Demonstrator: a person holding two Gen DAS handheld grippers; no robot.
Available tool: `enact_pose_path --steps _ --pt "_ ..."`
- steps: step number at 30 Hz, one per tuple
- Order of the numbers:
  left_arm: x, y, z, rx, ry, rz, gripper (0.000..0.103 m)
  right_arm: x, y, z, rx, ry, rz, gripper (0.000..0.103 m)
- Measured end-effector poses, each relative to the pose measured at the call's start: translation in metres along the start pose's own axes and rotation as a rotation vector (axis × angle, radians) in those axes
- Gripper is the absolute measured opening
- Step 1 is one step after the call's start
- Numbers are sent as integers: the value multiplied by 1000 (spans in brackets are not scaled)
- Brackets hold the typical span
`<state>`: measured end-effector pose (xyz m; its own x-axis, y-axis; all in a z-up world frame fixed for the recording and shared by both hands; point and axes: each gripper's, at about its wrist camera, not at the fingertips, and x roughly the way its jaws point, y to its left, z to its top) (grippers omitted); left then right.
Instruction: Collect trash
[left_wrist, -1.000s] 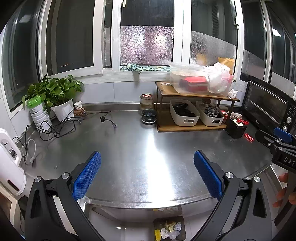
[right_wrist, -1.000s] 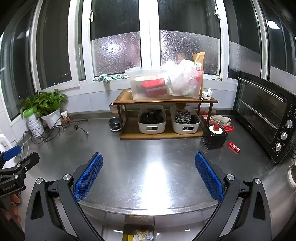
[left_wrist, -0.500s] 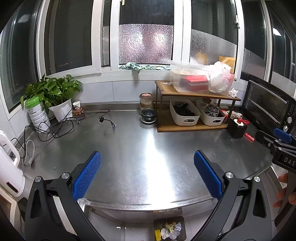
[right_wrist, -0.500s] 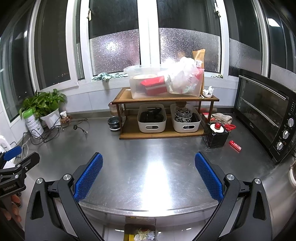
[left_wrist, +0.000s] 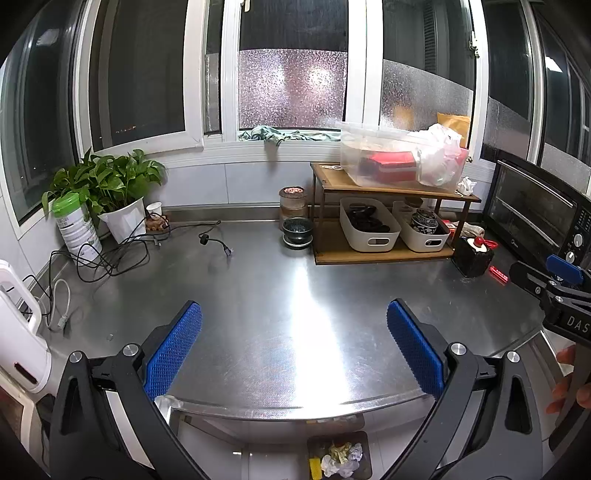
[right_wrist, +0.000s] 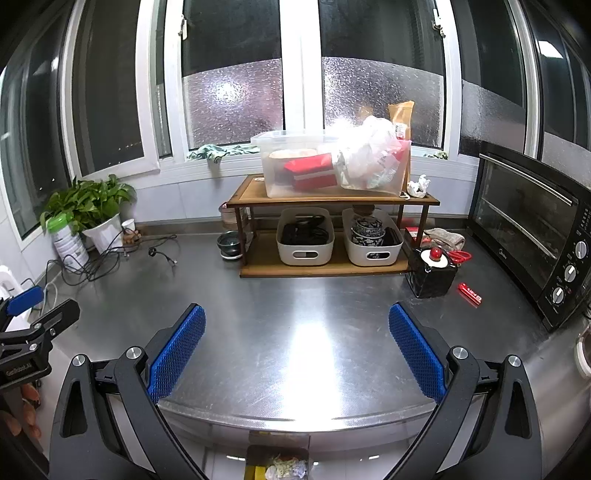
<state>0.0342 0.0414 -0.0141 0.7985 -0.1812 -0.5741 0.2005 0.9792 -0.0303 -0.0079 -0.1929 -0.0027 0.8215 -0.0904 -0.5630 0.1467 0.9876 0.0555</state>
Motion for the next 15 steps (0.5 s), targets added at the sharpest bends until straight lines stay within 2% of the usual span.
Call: enact_pose_path --steps 15 --pt "-4 1 1 -5 -2 2 95 -4 1 2 -2 -6 13 100"
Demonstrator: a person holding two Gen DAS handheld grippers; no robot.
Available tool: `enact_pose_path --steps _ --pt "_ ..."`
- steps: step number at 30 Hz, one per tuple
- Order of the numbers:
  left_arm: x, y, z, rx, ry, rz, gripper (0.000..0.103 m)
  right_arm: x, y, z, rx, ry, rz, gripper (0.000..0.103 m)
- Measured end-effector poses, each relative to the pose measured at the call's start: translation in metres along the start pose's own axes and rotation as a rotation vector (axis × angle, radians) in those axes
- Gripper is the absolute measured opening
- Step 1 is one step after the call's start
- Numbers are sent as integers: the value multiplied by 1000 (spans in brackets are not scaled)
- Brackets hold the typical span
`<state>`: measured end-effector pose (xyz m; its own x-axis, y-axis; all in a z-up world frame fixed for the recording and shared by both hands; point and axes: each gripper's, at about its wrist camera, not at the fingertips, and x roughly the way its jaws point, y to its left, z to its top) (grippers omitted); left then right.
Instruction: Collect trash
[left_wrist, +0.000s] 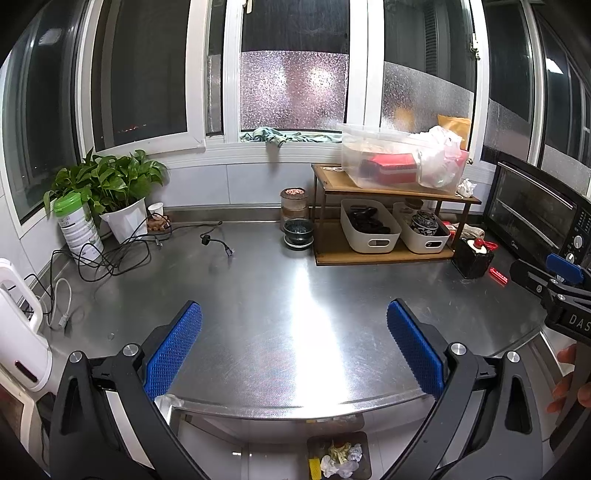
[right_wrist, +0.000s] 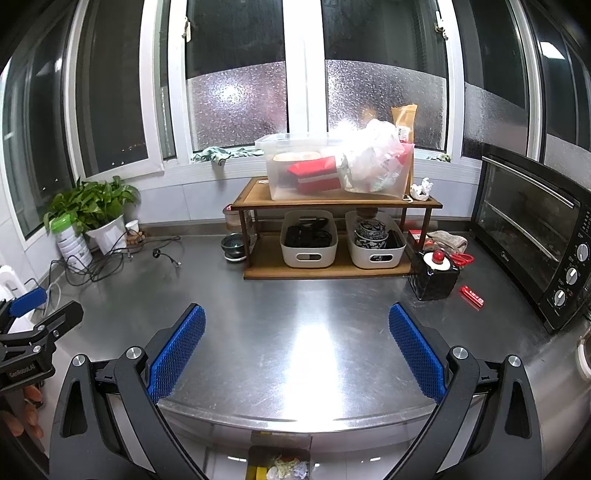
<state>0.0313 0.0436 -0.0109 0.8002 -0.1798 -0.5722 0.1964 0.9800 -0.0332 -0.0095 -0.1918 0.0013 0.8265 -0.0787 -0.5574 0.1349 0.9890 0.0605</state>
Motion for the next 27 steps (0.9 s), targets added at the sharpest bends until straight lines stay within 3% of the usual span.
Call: enact_pose_path --steps 19,23,27 --pt "7 3 6 0 13 -4 95 4 -5 0 17 4 -4 100" --pt "8 -2 7 27 7 23 95 4 -7 -1 21 1 -3 100" --pt "9 -2 7 3 19 -8 95 5 -8 -2 26 5 -2 100"
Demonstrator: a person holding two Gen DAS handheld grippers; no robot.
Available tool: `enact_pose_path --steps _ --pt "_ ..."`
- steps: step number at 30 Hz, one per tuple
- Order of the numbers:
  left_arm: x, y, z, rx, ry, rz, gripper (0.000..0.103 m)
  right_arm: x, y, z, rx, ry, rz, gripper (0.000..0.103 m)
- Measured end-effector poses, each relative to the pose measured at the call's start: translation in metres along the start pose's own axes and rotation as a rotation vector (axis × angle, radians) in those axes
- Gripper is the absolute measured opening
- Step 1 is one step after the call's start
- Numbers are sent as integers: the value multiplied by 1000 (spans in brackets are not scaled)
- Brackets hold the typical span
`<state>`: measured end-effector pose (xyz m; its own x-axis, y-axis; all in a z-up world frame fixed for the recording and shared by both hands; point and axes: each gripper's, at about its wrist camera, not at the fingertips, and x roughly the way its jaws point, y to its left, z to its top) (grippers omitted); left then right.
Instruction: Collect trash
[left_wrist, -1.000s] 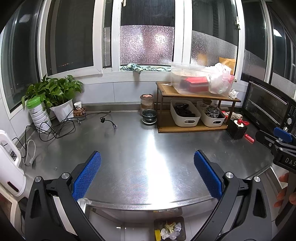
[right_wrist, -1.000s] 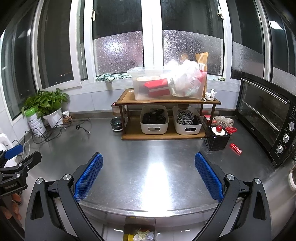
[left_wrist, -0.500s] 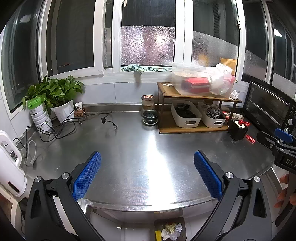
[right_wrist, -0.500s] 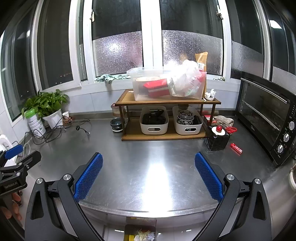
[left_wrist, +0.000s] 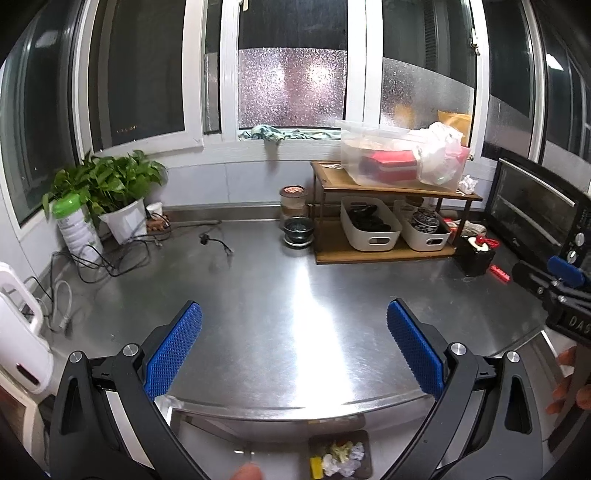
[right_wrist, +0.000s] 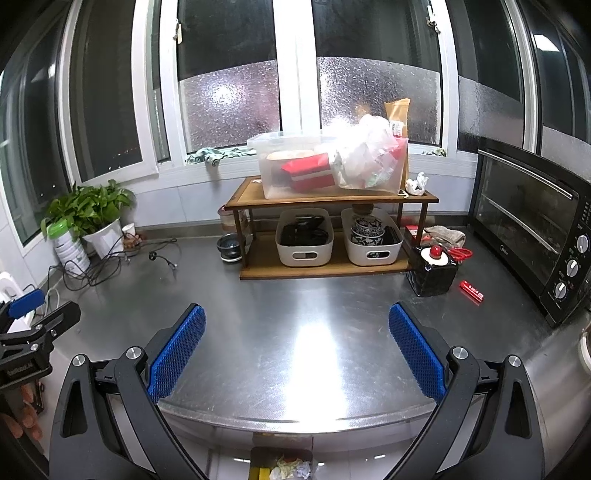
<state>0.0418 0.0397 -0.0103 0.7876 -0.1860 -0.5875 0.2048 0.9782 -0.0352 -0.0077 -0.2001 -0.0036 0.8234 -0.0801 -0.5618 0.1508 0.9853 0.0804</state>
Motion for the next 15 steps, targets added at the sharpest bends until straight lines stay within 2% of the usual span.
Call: enact_pose_path --steps 5,15 --pt "1 1 -1 -30 6 -21 95 1 -1 -2 1 8 2 100" --pt "-2 0 -4 -26 2 -29 95 4 -3 -3 10 20 10 100"
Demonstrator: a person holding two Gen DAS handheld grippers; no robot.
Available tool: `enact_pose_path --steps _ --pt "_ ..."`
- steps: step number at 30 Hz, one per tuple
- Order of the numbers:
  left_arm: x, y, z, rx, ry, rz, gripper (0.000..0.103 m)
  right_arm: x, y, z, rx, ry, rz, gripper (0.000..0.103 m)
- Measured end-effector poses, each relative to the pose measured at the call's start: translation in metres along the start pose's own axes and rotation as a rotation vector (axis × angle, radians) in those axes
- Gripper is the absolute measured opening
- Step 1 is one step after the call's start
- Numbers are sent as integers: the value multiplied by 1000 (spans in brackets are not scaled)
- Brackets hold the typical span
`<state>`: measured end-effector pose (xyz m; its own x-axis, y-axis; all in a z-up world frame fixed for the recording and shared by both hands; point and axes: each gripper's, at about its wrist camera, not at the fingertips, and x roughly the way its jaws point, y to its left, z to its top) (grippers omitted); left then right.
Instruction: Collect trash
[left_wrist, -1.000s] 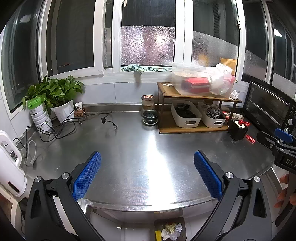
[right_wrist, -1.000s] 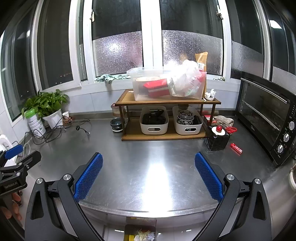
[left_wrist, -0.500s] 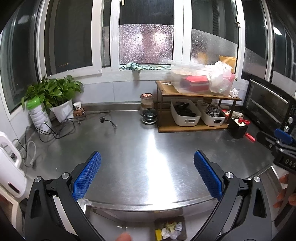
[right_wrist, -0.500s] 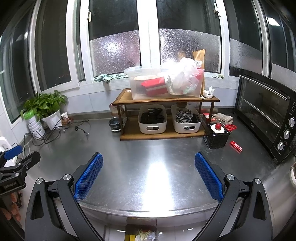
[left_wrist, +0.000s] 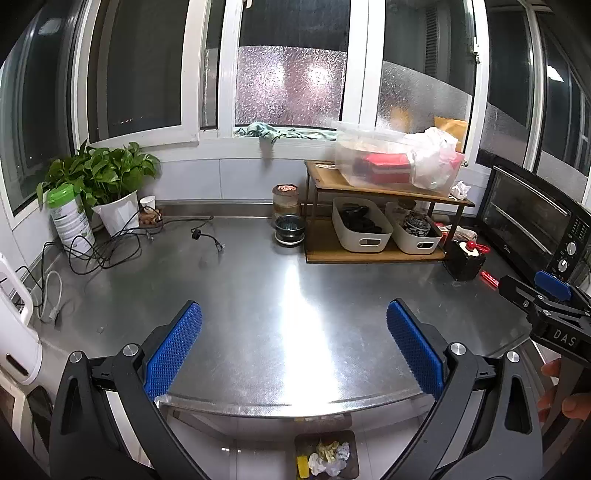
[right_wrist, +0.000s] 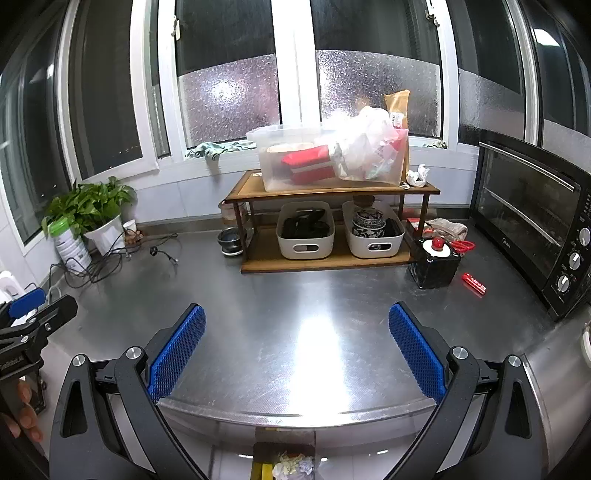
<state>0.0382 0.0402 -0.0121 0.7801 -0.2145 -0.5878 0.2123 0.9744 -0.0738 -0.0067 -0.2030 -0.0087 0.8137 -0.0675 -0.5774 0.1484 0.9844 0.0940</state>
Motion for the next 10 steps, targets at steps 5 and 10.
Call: enact_pose_path --steps 5,10 --pt "2 3 -1 -5 21 22 95 1 2 0 -9 2 10 100" --pt "3 4 -1 -11 30 19 95 1 2 0 -12 7 16 100"
